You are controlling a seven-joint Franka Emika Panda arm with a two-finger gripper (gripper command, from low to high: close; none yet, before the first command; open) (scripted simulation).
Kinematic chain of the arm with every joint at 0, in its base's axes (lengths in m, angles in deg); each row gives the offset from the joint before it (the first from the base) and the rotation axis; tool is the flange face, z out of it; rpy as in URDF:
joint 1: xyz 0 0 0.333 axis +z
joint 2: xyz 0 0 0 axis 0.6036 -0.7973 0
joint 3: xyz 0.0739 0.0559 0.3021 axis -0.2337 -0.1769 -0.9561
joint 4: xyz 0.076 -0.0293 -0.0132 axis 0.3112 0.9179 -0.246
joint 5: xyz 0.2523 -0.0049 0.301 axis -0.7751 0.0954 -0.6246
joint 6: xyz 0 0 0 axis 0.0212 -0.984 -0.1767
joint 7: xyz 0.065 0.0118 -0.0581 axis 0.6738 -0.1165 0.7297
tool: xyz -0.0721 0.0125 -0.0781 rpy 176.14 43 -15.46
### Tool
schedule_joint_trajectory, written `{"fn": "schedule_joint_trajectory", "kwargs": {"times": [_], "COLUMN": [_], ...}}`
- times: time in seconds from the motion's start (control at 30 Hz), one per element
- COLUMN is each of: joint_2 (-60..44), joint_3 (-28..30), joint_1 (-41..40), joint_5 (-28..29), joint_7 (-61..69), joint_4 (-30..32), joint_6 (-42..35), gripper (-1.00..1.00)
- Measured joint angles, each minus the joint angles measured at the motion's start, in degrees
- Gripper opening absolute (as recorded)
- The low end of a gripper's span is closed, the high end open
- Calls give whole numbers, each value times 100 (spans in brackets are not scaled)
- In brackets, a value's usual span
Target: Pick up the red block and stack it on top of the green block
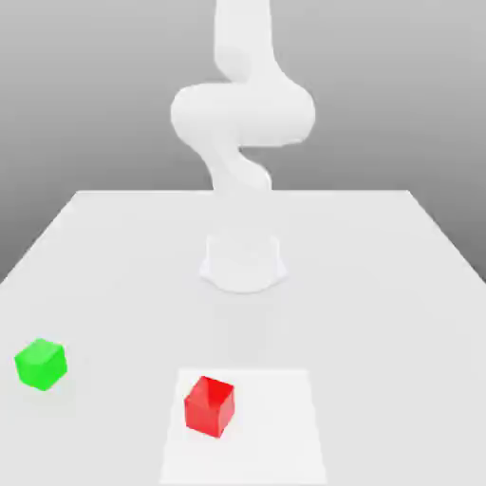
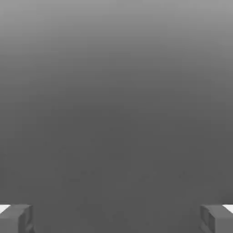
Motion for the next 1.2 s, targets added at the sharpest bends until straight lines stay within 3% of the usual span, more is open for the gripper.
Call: {"fn": "schedule_joint_trajectory", "kwargs": {"times": [0.67, 0.87, 0.9, 1.1, 1.2], "joint_2": [-4199, -5445, -5599, -5676, -5303], "joint_3": [-4, 8, 12, 8, -6], "joint_1": [-563, -555, -552, -557, -570], "joint_5": [16, 12, 16, 33, 24], "joint_7": [-1443, -1506, -1508, -1524, -1518], "joint_4": [2022, 1958, 1937, 1926, 1981], "joint_6": [2299, 3305, 3436, 3507, 3187], "gripper": [0, 0, -100, -100, -100]}}
